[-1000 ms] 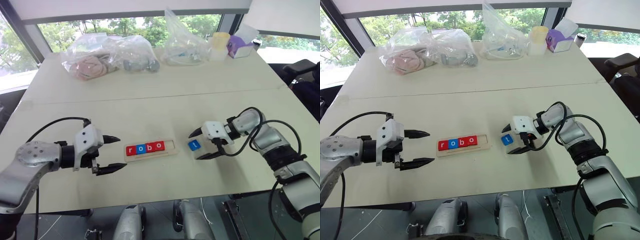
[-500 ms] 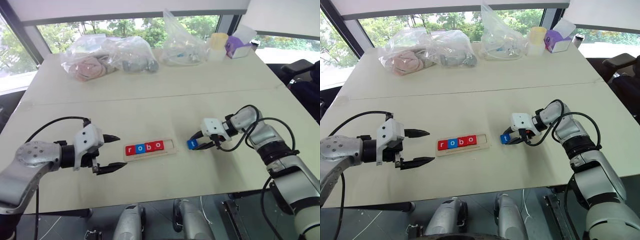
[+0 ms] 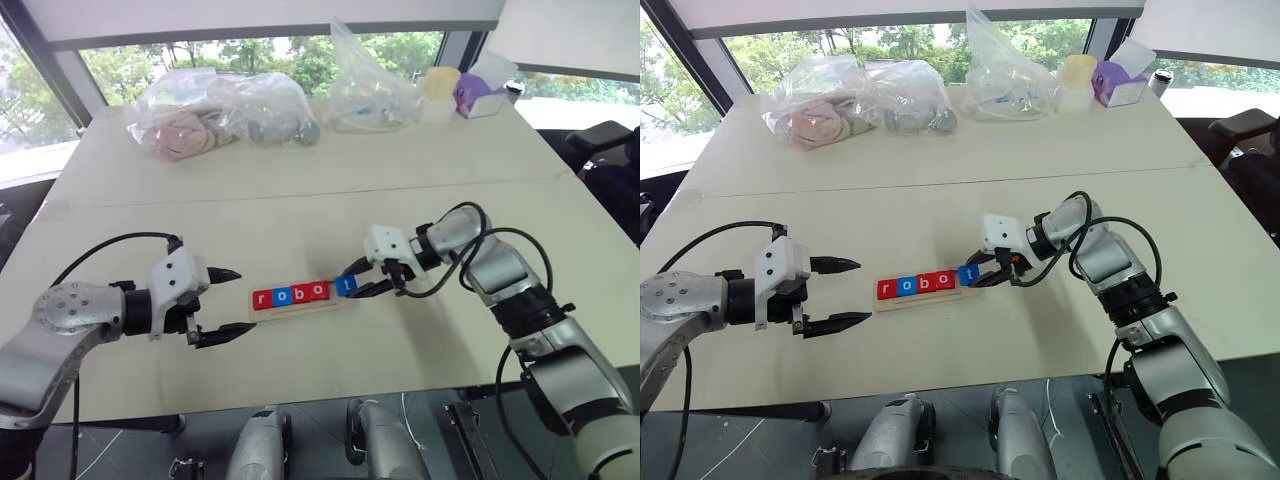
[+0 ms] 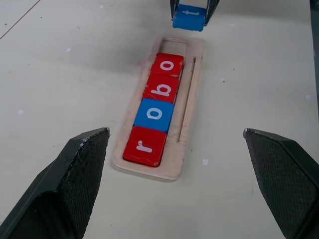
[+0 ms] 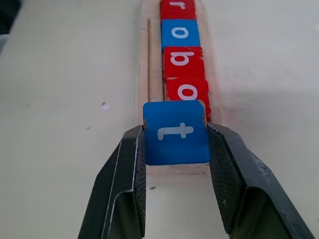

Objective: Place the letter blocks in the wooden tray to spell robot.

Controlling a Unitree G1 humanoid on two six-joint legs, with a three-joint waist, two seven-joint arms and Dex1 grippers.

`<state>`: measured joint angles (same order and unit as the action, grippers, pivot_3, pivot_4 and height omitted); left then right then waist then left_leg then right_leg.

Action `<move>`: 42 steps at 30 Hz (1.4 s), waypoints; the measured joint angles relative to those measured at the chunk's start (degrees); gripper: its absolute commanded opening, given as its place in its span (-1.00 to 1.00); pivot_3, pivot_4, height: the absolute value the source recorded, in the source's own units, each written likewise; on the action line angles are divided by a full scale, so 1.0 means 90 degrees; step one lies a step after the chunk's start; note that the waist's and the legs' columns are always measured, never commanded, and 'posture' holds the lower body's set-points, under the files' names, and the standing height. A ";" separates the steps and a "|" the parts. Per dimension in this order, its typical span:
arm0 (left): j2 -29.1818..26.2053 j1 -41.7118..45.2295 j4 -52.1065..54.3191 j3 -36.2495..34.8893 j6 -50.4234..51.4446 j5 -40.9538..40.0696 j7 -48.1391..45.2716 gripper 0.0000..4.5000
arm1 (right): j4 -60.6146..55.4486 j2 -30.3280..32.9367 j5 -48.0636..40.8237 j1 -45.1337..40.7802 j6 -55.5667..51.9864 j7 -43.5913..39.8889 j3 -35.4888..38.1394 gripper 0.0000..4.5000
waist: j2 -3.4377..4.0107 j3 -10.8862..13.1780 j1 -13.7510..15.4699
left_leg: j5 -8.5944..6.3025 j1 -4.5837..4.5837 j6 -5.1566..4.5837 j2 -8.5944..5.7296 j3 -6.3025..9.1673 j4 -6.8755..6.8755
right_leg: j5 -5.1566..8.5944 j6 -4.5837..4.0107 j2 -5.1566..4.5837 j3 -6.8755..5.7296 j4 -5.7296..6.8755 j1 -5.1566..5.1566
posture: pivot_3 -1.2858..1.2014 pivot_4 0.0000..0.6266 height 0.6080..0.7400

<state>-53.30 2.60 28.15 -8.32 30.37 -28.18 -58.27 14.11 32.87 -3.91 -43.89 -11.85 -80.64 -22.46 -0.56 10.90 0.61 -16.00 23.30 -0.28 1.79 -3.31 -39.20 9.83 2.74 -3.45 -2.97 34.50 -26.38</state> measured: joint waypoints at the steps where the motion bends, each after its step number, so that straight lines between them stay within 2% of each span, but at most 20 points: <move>1: 0.0005 0.0007 0.0003 0.0008 0.0000 0.0000 0.0007 1.00 | 0.0042 -0.0047 0.0061 -0.0001 0.0003 0.0057 -0.0051 -0.48 | 0.0000 0.0000 -0.0004 | 0.0000 0.0000 0.0000 0.0000 -0.0001 0.0000 | 0.0000 0.0000 0.0000 0.0000 0.0000 -0.0001 | 0.03 -0.52 1.00; 13: 0.0008 -0.0034 0.0145 0.0012 0.0006 -0.0002 0.0140 1.00 | 0.0853 -0.0299 0.0439 -0.0133 0.0534 0.0319 -0.0172 -0.48 | 0.0000 0.0000 -0.0013 | 0.0000 -0.0001 0.0000 0.0000 0.0002 0.0001 | 0.0000 0.0000 0.0004 0.0000 0.0003 0.0000 | 0.03 -0.52 1.00; 36: 0.0056 -0.0083 0.0179 0.0014 0.0016 -0.0003 0.0265 1.00 | 0.0978 -0.0481 0.0543 -0.0208 0.0522 0.0284 -0.0170 -0.48 | 0.0000 0.0000 -0.0031 | 0.0001 -0.0001 0.0001 0.0001 0.0003 0.0001 | -0.0001 0.0001 0.0004 0.0000 0.0008 -0.0001 | 0.03 -0.52 1.00; 42: 0.0066 -0.0075 0.0179 0.0035 0.0016 -0.0003 0.0287 1.00 | 0.0978 -0.0479 0.0539 -0.0235 0.0459 0.0172 -0.0168 0.82 | 0.0000 0.0000 -0.0032 | 0.0001 -0.0002 0.0001 0.0001 0.0003 0.0001 | -0.0001 0.0001 0.0005 0.0000 0.0009 -0.0001 | 0.03 -0.52 1.00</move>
<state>-52.71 1.92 29.76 -8.01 30.52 -28.21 -55.69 22.91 28.56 0.94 -46.01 -7.72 -79.09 -23.97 -0.56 10.90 0.32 -16.00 23.28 -0.27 1.80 -3.27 -39.19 9.82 2.74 -3.41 -2.98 34.58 -26.38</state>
